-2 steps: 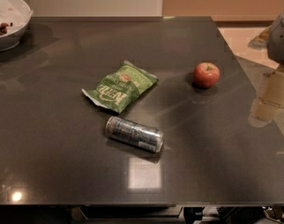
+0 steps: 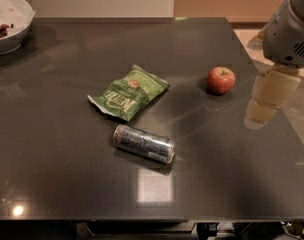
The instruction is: Place redbull can upright
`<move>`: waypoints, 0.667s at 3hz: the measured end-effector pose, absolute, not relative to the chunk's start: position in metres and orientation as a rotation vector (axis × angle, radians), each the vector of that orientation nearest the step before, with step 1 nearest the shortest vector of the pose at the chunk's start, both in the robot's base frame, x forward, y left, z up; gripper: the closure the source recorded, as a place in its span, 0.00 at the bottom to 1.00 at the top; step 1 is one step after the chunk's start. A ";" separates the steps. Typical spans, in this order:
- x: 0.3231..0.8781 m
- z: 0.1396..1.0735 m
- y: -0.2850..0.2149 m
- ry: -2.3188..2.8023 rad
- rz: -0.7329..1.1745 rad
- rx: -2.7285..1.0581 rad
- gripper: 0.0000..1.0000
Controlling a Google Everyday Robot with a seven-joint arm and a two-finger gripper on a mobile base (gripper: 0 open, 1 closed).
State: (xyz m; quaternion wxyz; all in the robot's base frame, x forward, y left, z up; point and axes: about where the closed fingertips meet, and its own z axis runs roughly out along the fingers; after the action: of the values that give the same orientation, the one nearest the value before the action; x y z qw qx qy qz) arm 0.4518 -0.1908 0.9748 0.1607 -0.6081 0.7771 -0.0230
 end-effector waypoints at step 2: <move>0.467 0.946 -0.117 2.209 0.058 -1.827 0.00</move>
Offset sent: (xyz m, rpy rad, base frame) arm 0.0157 0.1152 -0.0511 0.0417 0.1714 0.1021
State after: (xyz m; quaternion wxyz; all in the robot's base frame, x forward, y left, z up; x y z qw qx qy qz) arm 0.4670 -0.1171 0.9463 0.1369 -0.6313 0.7631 0.0200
